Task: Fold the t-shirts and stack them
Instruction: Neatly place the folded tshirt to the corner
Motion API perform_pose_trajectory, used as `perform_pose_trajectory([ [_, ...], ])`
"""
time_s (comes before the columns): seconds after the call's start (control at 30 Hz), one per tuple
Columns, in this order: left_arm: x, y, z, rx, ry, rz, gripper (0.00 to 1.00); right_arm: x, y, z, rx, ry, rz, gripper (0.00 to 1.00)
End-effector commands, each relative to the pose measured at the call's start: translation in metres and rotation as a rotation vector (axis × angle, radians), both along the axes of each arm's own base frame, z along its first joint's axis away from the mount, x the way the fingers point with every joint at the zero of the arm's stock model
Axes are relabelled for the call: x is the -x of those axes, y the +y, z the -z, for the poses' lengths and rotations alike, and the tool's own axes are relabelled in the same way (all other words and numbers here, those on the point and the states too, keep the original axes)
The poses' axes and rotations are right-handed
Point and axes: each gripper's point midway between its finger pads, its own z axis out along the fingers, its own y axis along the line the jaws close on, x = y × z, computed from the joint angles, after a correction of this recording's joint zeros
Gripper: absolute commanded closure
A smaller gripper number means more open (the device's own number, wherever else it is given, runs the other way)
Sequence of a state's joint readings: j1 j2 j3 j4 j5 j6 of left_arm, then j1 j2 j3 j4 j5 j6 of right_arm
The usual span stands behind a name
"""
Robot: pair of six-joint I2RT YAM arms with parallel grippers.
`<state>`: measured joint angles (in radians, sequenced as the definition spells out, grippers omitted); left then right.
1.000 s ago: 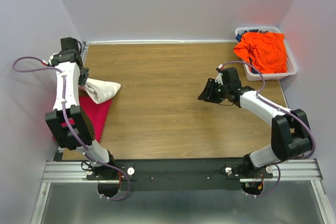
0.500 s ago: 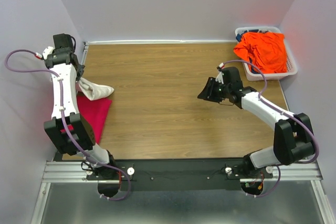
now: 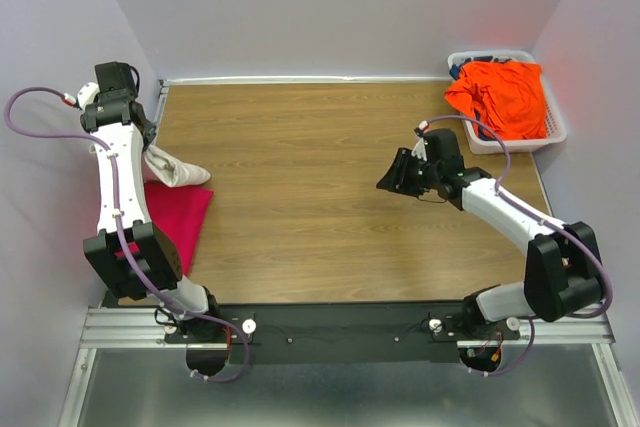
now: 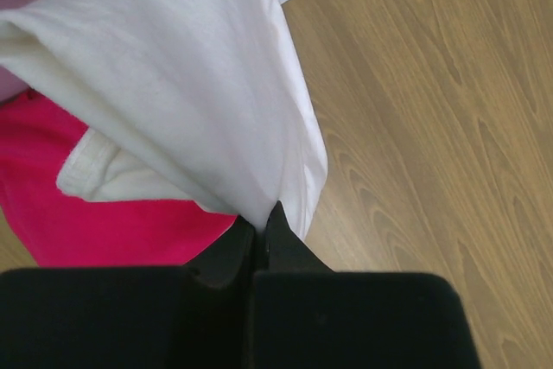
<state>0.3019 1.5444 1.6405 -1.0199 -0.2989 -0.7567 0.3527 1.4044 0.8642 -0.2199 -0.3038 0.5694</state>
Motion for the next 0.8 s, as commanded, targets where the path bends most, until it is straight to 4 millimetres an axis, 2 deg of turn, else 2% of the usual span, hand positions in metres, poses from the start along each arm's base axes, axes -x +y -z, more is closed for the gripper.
perform_pose_trajectory([
  [0.0, 0.002, 0.008, -0.037, -0.055, -0.095, 0.010, 1.00, 0.006, -0.004, -0.001, 0.008, -0.002, 0.020, 0.51],
  [0.3, 0.015, 0.004, -0.035, -0.050, -0.099, 0.033, 1.00, 0.010, -0.004, -0.006, 0.005, -0.016, 0.032, 0.51],
  [0.5, 0.033, 0.003, -0.025, -0.046, -0.091, 0.007, 1.00, 0.018, -0.005, -0.005, 0.004, -0.017, 0.034, 0.51],
  [0.6, 0.046, 0.003, -0.006, -0.030, -0.050, -0.018, 1.00, 0.023, -0.004, -0.005, 0.003, -0.019, 0.028, 0.51],
  [0.63, 0.057, 0.002, 0.007, -0.017, -0.017, -0.034, 1.00, 0.026, -0.004, -0.004, 0.004, -0.016, 0.025, 0.51],
  [0.7, 0.071, 0.003, 0.021, -0.013, 0.010, -0.081, 1.00, 0.030, -0.004, -0.002, 0.002, -0.013, 0.022, 0.51],
  [0.73, 0.086, 0.002, 0.033, -0.011, 0.038, -0.099, 1.00, 0.033, -0.002, -0.002, 0.001, -0.015, 0.013, 0.51],
  [0.77, 0.097, 0.009, 0.038, -0.026, 0.054, -0.145, 0.91, 0.037, -0.003, 0.001, 0.003, -0.008, 0.007, 0.51],
])
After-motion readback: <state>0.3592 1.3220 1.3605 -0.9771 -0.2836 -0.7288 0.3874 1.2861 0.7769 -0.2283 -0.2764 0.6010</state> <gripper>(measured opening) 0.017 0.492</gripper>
